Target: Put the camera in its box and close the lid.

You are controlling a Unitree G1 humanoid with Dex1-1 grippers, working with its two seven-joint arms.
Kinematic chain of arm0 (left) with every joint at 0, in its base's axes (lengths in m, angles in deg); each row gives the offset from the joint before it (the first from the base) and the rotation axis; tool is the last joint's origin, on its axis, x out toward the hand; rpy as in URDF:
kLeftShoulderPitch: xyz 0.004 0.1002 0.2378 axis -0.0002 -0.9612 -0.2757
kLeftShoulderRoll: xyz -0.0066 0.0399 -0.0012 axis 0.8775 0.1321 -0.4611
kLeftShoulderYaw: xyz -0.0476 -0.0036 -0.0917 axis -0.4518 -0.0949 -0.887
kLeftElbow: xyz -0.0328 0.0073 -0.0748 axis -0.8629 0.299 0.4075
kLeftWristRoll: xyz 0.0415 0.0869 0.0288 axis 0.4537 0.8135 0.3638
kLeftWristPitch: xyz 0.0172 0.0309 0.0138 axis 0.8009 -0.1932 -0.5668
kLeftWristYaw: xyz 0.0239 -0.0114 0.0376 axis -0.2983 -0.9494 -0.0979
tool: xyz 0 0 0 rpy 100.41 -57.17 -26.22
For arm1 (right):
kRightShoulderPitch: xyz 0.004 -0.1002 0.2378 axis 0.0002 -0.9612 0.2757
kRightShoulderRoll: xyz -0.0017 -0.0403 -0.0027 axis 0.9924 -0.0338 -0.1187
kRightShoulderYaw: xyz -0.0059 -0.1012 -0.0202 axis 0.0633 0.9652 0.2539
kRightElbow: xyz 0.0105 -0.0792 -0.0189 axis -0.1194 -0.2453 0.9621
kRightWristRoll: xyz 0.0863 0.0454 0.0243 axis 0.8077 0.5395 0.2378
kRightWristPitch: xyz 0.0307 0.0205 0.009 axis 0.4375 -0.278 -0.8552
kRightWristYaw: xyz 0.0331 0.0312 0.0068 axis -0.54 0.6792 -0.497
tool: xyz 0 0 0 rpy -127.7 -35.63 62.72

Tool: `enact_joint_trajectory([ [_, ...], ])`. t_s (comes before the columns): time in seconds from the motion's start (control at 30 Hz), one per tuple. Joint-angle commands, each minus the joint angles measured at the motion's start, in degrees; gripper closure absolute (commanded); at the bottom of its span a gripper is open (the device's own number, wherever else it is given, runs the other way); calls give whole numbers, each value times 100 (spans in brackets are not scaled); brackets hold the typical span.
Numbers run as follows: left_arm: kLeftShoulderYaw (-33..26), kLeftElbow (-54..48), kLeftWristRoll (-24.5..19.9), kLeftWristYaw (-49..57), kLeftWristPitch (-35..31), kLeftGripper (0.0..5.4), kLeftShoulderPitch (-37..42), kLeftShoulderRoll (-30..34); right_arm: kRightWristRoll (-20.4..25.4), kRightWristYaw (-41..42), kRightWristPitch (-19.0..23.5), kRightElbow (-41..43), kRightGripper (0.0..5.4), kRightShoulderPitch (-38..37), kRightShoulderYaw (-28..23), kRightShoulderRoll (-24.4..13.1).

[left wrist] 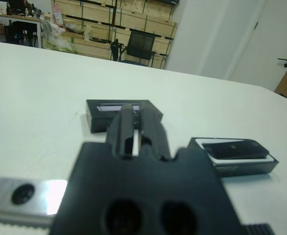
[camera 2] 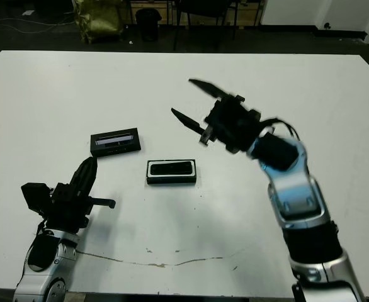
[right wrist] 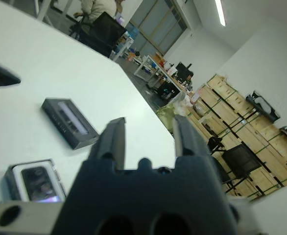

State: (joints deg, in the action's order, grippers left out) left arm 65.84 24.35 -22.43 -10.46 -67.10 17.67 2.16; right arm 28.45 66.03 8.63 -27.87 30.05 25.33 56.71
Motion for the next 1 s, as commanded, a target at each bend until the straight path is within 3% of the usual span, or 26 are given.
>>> enact_joint_trajectory([
  [0.03,12,40,73,33,-81,540,-33,43,-321,-103,-198,-173,448,-199,258,-103],
  [0.17,13,33,91,38,-68,540,-43,32,-638,-238,-391,-495,537,-219,478,-100],
  [0.37,1,68,81,23,-48,540,-39,30,-963,-425,-664,-980,537,-199,705,-89],
  [0.6,7,27,62,35,-92,540,-67,21,-1465,-479,-519,-1404,537,-68,956,-92],
  [0.83,-15,21,2,33,-128,540,-79,21,-1729,-395,-287,-1676,537,-125,1112,-138],
  [1.0,-27,98,-26,2,-36,540,-65,17,-1692,-331,-473,-1802,537,-323,1189,-271],
])
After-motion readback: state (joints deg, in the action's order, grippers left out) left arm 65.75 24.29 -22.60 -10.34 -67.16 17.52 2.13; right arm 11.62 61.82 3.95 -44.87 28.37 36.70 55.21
